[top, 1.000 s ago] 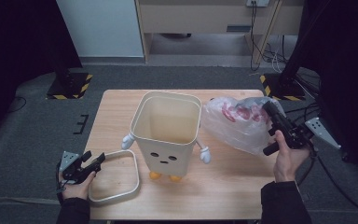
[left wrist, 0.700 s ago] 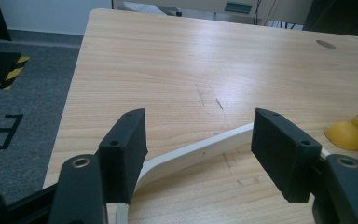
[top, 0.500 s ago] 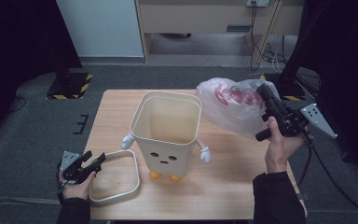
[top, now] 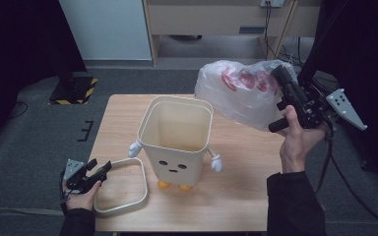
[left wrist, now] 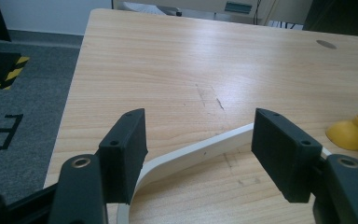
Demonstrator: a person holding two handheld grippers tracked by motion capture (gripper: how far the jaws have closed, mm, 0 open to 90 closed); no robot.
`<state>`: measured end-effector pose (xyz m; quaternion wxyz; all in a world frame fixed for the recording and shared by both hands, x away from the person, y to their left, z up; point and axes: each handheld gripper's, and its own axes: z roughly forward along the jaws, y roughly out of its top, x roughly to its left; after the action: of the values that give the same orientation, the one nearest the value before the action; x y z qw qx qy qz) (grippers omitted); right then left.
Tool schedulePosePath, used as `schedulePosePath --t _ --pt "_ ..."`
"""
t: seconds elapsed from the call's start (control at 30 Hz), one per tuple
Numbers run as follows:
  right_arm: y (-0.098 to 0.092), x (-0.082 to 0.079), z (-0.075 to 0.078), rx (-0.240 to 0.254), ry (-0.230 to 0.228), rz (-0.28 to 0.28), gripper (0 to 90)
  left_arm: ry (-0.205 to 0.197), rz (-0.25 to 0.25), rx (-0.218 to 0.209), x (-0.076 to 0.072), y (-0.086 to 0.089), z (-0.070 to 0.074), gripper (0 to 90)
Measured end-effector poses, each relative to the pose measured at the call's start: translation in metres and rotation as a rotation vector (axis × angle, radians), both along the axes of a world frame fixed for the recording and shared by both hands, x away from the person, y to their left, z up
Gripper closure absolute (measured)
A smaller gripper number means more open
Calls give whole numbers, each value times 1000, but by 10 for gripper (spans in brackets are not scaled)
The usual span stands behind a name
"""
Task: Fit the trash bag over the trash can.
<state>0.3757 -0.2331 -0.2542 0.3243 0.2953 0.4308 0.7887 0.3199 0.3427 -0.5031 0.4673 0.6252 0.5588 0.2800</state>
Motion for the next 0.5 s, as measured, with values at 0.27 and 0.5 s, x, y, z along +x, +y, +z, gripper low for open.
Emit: schedulePosePath --t 0.27,0.5 --pt "7 -4 20 8 -46 14 900 3 -3 3 0 -1 0 351" --pt "16 -7 32 -8 -66 32 900 2 -3 4 0 -1 0 351"
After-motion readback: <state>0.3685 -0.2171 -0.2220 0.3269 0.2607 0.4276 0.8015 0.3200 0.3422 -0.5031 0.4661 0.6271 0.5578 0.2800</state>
